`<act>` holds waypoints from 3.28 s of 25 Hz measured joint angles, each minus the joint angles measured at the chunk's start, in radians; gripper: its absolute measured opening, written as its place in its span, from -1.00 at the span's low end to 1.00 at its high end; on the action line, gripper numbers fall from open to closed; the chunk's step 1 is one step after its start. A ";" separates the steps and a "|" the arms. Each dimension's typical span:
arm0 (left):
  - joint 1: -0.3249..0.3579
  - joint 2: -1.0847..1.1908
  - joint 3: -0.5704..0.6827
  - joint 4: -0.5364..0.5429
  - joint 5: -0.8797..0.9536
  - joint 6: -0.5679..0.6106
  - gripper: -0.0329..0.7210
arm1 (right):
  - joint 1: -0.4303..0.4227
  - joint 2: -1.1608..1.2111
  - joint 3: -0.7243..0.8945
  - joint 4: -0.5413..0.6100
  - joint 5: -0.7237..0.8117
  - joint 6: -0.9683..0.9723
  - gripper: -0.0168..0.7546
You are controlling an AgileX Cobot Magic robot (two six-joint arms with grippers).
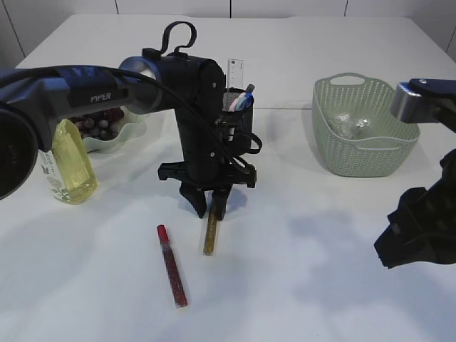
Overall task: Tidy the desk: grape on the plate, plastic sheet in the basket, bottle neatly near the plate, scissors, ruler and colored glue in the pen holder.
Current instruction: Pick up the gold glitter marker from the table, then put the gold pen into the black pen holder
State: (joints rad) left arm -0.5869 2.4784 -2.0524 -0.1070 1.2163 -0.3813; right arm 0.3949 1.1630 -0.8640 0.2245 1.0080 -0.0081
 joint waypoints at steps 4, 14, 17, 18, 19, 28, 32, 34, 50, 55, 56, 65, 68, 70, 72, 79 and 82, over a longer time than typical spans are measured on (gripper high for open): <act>0.000 0.006 -0.002 -0.009 0.000 0.000 -0.22 | 0.000 -0.002 0.000 0.000 0.000 0.000 -0.01; 0.000 0.009 -0.007 0.012 0.000 0.000 -0.63 | 0.000 -0.002 0.000 0.000 -0.002 0.000 -0.01; 0.000 0.009 -0.007 0.012 0.000 0.000 -0.65 | 0.000 -0.002 0.000 0.000 -0.002 0.000 -0.01; 0.000 0.009 -0.007 0.012 0.000 0.000 -0.66 | 0.000 -0.002 0.000 0.000 -0.002 0.000 -0.01; 0.000 0.009 -0.007 0.012 0.000 0.004 -0.66 | 0.000 -0.002 0.000 0.000 -0.002 0.000 -0.01; 0.000 -0.037 -0.002 -0.008 0.000 0.050 -0.67 | 0.000 -0.002 0.000 0.000 -0.004 0.000 -0.01; -0.009 -0.137 0.066 0.014 0.000 0.060 -0.67 | 0.000 -0.002 0.000 0.000 -0.010 0.000 -0.01; -0.020 -0.192 0.111 0.051 0.000 0.060 -0.67 | 0.000 -0.002 0.000 0.000 -0.020 0.000 -0.01; -0.044 -0.442 0.515 0.171 -0.665 0.062 -0.68 | 0.000 -0.002 0.000 0.000 -0.051 0.000 -0.01; -0.044 -0.444 0.612 0.196 -0.999 0.062 -0.68 | 0.000 -0.002 0.000 0.000 -0.052 0.000 -0.01; -0.044 -0.444 0.616 0.202 -1.058 0.062 -0.68 | 0.000 -0.002 0.000 -0.002 -0.052 0.000 -0.01; 0.002 -0.444 0.616 0.219 -1.511 0.062 -0.68 | 0.000 -0.002 0.000 -0.052 -0.052 0.000 -0.01; 0.036 -0.444 0.616 0.219 -1.638 0.062 -0.68 | 0.000 -0.002 0.000 -0.056 -0.052 0.000 -0.01; 0.058 -0.433 0.608 0.221 -1.683 0.062 -0.68 | 0.000 -0.002 0.000 -0.056 -0.053 0.000 -0.01; 0.080 -0.410 0.584 0.221 -1.702 0.066 -0.68 | 0.000 -0.002 0.000 -0.056 -0.064 0.000 -0.01; 0.106 -0.292 0.492 0.227 -1.704 0.089 -0.67 | 0.000 -0.002 0.000 -0.058 -0.079 0.000 -0.01; 0.110 -0.253 0.471 0.229 -1.702 0.105 -0.67 | 0.000 -0.002 0.000 -0.058 -0.079 0.000 -0.01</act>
State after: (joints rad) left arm -0.4764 2.2250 -1.5817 0.1216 -0.4857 -0.2766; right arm 0.3949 1.1615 -0.8640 0.1660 0.9294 -0.0081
